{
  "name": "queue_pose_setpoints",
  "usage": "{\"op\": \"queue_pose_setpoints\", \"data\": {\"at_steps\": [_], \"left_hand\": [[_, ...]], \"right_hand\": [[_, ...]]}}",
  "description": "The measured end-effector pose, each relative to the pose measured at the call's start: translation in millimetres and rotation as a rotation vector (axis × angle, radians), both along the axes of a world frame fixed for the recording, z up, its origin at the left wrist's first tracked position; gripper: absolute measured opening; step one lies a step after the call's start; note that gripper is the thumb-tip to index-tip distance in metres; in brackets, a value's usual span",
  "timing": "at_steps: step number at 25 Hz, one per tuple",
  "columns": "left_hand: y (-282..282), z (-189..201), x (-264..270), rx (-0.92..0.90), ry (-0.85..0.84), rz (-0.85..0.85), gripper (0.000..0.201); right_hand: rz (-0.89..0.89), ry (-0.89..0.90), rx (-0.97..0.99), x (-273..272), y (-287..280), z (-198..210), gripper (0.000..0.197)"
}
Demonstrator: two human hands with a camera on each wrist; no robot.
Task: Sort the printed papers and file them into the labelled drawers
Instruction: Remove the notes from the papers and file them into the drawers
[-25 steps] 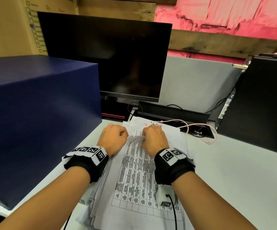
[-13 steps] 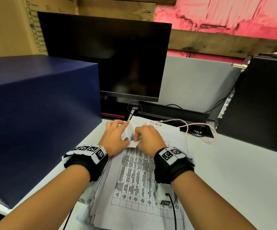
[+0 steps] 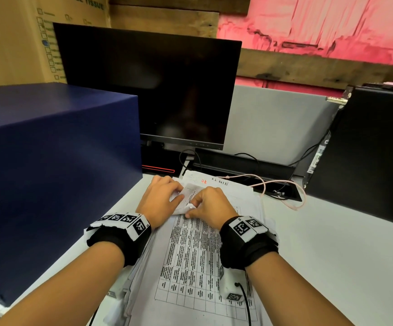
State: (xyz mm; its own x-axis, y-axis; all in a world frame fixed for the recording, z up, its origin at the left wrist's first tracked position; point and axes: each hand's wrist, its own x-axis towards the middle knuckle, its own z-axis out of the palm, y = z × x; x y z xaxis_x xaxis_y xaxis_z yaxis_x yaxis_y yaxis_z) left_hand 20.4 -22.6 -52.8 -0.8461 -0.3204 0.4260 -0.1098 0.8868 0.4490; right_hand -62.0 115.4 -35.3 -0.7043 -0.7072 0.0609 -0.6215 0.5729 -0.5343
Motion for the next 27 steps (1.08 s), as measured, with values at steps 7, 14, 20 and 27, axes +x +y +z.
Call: {"op": "queue_pose_setpoints", "data": {"at_steps": [7, 14, 20, 27], "left_hand": [[1, 2, 1, 0.019, -0.045, 0.058, 0.011], [1, 1, 0, 0.067, -0.082, 0.061, 0.025], [2, 1, 0, 0.066, -0.071, -0.006, 0.029], [-5, -10, -1, 0.108, -0.078, -0.181, 0.02]], "right_hand": [[-0.123, 0.145, -0.086, -1, 1, 5, 0.016], [-0.068, 0.151, 0.141, 1, 10, 13, 0.02], [-0.017, 0.315, 0.301, -6, 14, 32, 0.022], [-0.125, 0.222, 0.036, 13, 6, 12, 0.02]]}}
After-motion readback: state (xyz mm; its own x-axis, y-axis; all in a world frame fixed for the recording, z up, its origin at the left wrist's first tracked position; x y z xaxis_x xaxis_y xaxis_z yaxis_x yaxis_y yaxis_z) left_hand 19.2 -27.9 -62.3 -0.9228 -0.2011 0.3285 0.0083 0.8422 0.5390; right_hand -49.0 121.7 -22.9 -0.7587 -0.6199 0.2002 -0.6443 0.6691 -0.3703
